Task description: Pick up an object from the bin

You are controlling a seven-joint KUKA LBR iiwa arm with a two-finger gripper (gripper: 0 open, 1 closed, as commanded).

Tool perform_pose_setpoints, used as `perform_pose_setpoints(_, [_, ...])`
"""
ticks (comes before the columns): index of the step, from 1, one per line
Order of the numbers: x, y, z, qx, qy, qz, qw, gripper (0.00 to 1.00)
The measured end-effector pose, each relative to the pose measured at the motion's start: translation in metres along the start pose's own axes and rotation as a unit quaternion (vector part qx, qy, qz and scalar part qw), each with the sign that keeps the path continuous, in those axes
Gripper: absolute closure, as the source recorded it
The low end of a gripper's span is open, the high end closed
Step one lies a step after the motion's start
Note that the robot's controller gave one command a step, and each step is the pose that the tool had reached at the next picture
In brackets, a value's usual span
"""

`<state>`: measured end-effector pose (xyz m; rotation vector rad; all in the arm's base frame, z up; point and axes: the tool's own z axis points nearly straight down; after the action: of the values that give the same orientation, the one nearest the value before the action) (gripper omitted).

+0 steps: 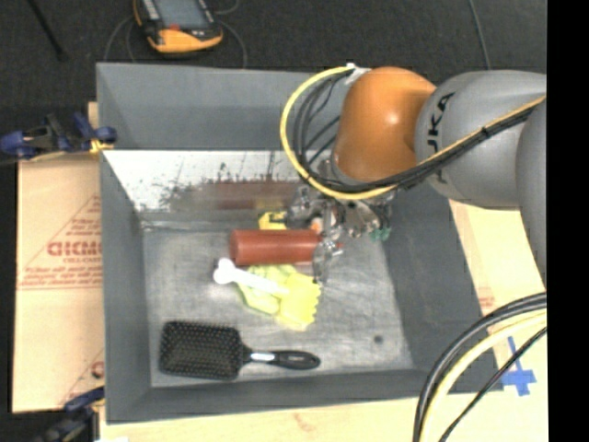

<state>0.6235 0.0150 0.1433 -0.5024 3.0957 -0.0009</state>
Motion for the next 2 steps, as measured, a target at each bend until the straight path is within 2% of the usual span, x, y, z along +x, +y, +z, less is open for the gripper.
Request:
perform_pose_setpoints(1, [0.013, 0.001, -0.016, -0.001, 0.0012, 0.113, 0.9936, 0.0])
perform_pose_setpoints(2, [0.037, -0.015, -0.05, 0.0, 0.0019, 0.014, 0.9999, 0.0])
